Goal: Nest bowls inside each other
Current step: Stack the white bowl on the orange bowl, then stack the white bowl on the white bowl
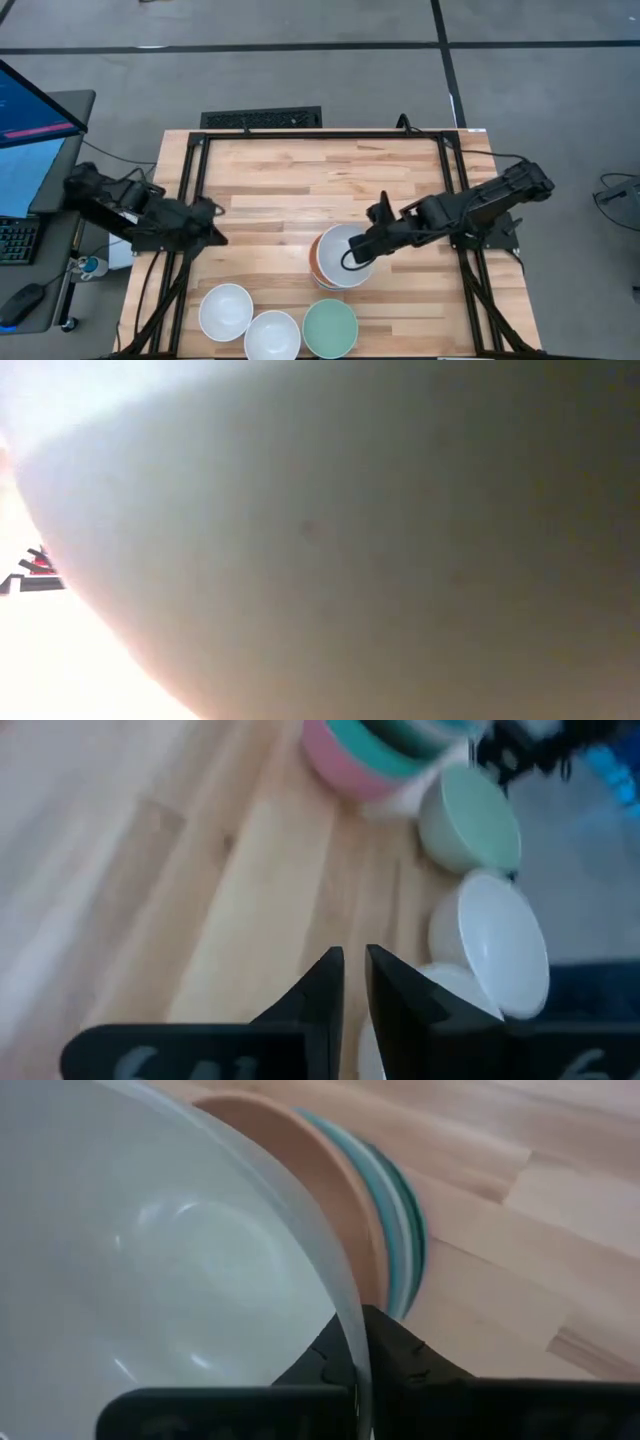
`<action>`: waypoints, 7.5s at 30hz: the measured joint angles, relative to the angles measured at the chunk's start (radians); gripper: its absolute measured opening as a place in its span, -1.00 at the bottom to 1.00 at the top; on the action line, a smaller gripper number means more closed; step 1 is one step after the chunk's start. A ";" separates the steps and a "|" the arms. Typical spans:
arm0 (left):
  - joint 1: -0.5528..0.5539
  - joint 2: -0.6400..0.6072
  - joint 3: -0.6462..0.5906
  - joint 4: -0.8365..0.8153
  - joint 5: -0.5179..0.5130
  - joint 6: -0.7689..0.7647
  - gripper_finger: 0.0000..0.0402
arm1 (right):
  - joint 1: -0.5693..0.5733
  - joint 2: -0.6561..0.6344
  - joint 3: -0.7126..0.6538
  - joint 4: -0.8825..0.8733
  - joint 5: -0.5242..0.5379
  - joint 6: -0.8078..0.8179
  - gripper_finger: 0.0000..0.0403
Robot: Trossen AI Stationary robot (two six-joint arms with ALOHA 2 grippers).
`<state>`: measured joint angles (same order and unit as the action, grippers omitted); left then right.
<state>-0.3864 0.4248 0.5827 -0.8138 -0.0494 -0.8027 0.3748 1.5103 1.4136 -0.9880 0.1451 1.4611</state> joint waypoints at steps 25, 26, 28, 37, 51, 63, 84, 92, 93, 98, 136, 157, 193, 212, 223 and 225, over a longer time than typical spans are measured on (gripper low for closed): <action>-0.547 0.181 0.000 0.161 -0.208 -0.284 -0.82 | -0.023 0.082 0.002 0.064 -0.051 0.086 -0.50; -0.553 0.193 0.000 0.149 -0.192 -0.297 -0.82 | -0.022 0.082 0.002 0.076 -0.052 0.086 -0.48; -0.570 0.217 0.000 0.143 -0.174 -0.310 -0.82 | -0.018 0.077 0.002 0.111 -0.054 0.086 -0.42; -0.604 0.265 0.000 0.160 -0.217 -0.336 -0.82 | 0.012 0.060 0.002 0.133 -0.051 0.136 -0.09; -0.604 0.312 0.000 0.185 -0.208 -0.321 -0.82 | 0.096 0.046 0.001 0.045 -0.001 0.224 0.15; -0.604 0.335 0.000 0.184 -0.199 -0.336 -0.82 | 0.068 0.044 0.001 0.057 0.031 0.179 0.17; -0.603 0.381 0.000 0.139 -0.198 -0.335 -0.82 | -0.004 0.031 0.001 -0.010 -0.035 0.106 0.17; -0.603 0.381 0.000 0.121 -0.199 -0.335 -0.82 | -0.004 0.030 0.020 0.050 -0.017 0.061 0.17; -0.603 0.381 0.000 0.121 -0.199 -0.335 -0.82 | -0.004 0.030 0.034 0.041 -0.012 0.055 0.17; -0.603 0.381 0.000 0.105 -0.199 -0.336 -0.82 | -0.007 0.031 0.108 -0.043 0.038 0.030 0.17; -0.583 0.771 -0.001 0.207 -0.074 -0.353 -0.42 | 0.012 -0.027 0.205 -0.362 0.118 0.031 0.17; 0.056 0.712 0.702 -0.088 0.122 0.216 -1.00 | 0.187 -0.026 0.173 -0.585 0.138 0.304 -0.01; 0.347 1.674 1.737 -0.467 0.343 0.922 -1.00 | 0.419 -0.016 -0.152 -0.178 0.283 0.826 -0.21; 0.321 1.765 1.737 -0.424 0.341 0.934 -1.00 | 0.418 -0.017 -0.151 -0.134 0.283 0.816 -0.30; 0.341 1.762 1.761 -0.485 0.290 0.913 -1.00 | 0.426 -0.016 -0.151 -0.163 0.283 0.816 -0.32; 0.345 1.762 1.761 -0.510 0.316 0.905 -1.00 | 0.426 -0.016 -0.151 -0.166 0.283 0.815 -0.32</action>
<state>-0.0410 2.1868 2.3440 -1.3240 0.2668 0.1026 0.8009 1.4940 1.2621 -1.1540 0.4282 2.2763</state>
